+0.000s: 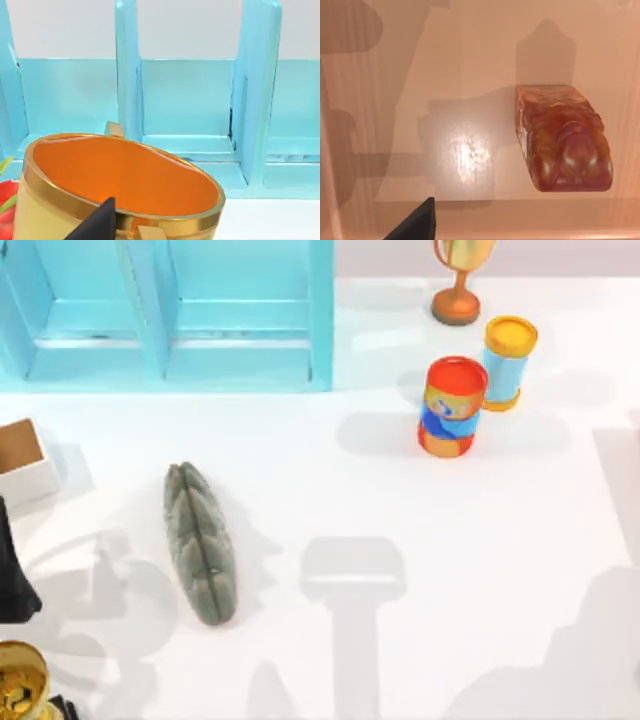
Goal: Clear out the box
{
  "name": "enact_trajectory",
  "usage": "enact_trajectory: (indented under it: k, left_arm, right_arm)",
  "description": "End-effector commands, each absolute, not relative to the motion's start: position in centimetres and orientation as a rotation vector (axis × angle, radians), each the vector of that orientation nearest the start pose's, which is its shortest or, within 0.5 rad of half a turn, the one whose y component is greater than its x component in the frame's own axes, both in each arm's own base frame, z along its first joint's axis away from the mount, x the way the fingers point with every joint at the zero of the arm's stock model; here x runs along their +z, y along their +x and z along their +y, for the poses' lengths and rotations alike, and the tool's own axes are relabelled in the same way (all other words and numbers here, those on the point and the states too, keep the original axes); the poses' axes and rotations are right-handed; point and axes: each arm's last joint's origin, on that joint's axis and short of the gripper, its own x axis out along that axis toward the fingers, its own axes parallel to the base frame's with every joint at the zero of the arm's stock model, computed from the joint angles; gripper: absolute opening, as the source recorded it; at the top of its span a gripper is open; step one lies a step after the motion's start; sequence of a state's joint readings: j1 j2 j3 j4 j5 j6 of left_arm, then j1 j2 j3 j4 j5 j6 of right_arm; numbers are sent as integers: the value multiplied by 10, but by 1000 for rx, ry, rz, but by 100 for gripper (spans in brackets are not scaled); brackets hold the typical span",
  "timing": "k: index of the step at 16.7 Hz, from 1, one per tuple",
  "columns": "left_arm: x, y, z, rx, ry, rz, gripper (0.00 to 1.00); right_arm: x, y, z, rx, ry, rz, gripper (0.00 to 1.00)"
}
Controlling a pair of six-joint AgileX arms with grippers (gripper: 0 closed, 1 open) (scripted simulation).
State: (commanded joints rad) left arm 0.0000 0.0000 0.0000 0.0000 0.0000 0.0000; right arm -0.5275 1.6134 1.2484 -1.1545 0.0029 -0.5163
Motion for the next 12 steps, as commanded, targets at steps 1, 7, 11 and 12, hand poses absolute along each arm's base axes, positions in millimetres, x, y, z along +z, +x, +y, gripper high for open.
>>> enact_trajectory:
  k: [1,7,11,12]
  left_arm:
    - [160,106,-1,0,0,0,100]
    - [160,106,-1,0,0,0,100]
    - [160,106,-1,0,0,0,100]
    - [160,106,-1,0,0,0,100]
  right_arm:
    - [233,256,-150,-20,-4,1551,100]
    - [232,257,-154,-9,1,1569,100]
    - [218,256,-155,-10,5,1571,100]
    - [211,256,-155,-11,5,1571,100]
